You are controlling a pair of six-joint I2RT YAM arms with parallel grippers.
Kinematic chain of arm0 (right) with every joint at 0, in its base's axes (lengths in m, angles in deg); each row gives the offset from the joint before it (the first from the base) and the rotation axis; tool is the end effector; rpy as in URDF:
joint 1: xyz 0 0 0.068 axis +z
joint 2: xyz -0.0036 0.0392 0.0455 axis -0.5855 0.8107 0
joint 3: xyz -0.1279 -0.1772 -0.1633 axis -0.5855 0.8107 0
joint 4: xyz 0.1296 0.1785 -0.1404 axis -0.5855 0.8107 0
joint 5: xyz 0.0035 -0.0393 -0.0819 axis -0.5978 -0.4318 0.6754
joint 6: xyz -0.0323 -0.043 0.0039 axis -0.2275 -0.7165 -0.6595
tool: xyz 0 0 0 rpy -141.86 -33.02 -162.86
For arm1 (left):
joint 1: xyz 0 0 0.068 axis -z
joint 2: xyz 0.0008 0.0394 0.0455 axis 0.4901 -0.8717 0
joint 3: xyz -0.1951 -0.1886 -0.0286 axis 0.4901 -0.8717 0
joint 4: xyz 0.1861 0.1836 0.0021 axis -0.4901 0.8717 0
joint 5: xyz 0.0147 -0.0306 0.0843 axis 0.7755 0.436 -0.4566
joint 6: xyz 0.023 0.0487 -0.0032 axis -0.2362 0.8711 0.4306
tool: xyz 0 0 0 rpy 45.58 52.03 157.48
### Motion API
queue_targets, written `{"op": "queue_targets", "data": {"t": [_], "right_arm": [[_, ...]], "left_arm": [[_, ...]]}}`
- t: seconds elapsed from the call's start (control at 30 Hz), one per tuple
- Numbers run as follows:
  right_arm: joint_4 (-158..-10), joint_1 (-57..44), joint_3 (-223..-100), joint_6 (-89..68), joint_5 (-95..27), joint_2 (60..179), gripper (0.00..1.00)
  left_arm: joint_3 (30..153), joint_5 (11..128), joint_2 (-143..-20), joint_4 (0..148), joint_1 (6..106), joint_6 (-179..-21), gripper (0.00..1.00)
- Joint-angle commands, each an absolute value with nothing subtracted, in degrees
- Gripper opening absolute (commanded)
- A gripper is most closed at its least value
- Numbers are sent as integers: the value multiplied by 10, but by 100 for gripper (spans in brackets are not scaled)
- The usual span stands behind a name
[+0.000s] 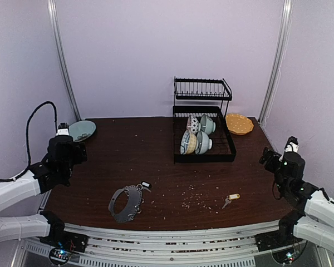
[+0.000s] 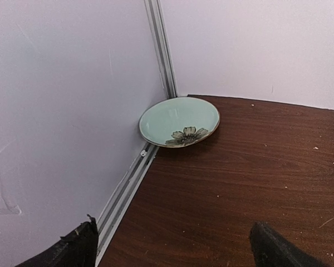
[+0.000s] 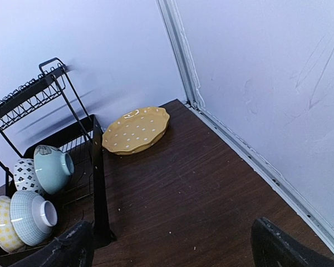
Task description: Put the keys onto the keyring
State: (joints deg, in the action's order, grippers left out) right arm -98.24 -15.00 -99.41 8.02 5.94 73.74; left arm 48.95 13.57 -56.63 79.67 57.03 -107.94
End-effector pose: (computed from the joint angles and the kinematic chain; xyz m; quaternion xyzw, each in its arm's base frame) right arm 0.1542 0.0382 0.2156 0.2122 0.7196 0.0513 0.6592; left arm 0.1815 -0.0654 0.2446 -0.1602 0.7839 0.1137 0.5889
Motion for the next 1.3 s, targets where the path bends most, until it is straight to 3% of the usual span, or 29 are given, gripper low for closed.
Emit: {"op": "queue_targets", "data": {"t": [0.0,0.1,0.2,0.37,0.43,0.57,0.83,1.03,1.27], "right_arm": [[-994,-152,-1000,79,-31,710,100],[-1049,-152,-1002,31,-236,696,100],[-1063,-152,-1032,40,-367,722,100],[-1025,-130,-1124,83,-530,853,93],[-1000,-76,-1163,80,-518,907,88],[-925,92,-1261,44,-340,1025,84],[-903,272,-1498,85,-206,1355,53],[-825,337,-1716,69,-174,1596,47],[-792,337,-1774,65,-120,1659,39]], "left_arm": [[519,212,-556,799,567,-1044,98],[547,342,-551,813,567,-1030,98],[551,472,-552,805,569,-1053,98],[536,489,-588,811,622,-1159,93],[539,468,-625,835,657,-1189,86],[574,452,-743,908,705,-1213,78],[513,494,-795,838,707,-1274,75],[488,466,-789,834,706,-1300,79],[477,458,-769,820,705,-1295,81]]}}
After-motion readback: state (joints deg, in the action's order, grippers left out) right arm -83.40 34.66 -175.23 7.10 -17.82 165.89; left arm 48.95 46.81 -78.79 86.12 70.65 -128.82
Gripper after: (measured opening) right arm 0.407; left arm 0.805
